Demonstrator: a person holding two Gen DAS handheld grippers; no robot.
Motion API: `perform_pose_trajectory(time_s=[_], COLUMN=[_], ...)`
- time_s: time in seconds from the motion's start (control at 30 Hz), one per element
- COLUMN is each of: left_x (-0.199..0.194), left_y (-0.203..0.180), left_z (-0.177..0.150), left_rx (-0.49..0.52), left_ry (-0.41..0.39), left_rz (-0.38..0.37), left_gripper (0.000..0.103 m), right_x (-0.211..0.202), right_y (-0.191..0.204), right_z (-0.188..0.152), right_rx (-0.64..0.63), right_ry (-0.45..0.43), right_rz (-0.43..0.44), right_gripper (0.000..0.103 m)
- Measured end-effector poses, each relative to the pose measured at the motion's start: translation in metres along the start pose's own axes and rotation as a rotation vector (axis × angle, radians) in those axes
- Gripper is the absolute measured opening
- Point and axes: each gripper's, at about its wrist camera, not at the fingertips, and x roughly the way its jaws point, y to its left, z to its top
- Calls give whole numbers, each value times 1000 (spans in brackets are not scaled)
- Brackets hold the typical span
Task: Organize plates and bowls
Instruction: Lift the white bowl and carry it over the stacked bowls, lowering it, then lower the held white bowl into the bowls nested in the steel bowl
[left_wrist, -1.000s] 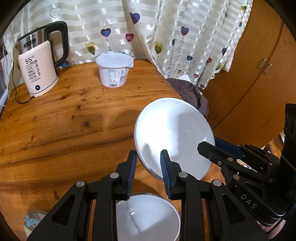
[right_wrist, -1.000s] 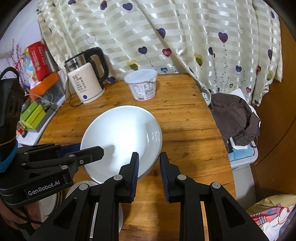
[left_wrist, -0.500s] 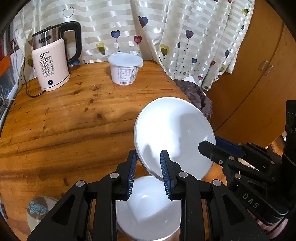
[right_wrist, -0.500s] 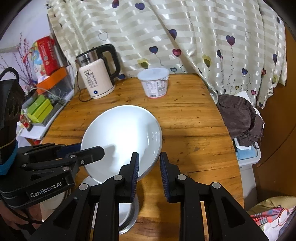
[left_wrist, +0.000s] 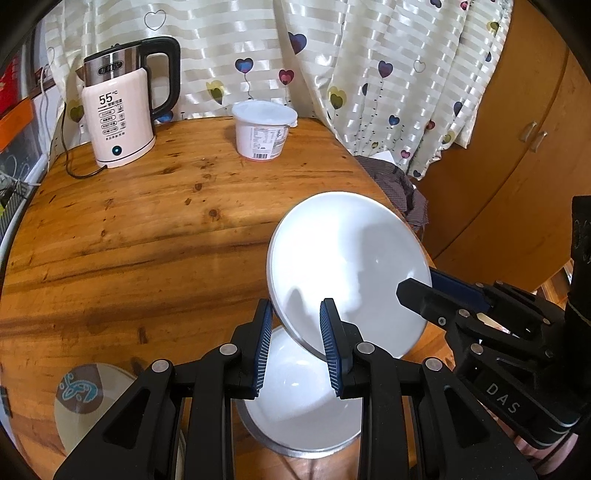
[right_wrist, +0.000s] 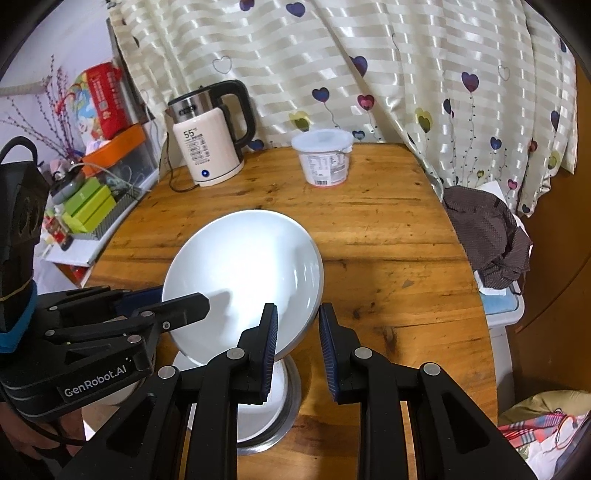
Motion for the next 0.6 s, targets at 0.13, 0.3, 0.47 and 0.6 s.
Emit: perform_pose_trajectory(time_s=[0.13,0.3,0.47,0.6], left_x=[-2,-3,-3,-2], left_y=[3,6,9,12], left_z=[-6,-13,-22,-29], left_rx=[-6,-15,-25,-33], left_ry=[4,10,20,32], left_rz=[3,3,5,6], left_gripper=[28,28,28,28], right_x=[0,-1,-1,2], right_y=[2,6,10,12], right_z=[-4,-9,-15,-22], right_rx=[-1,-5,-8,-6], right_ry=[7,15,26,42], right_rz=[6,13,20,27], right_gripper=[22,22,22,22])
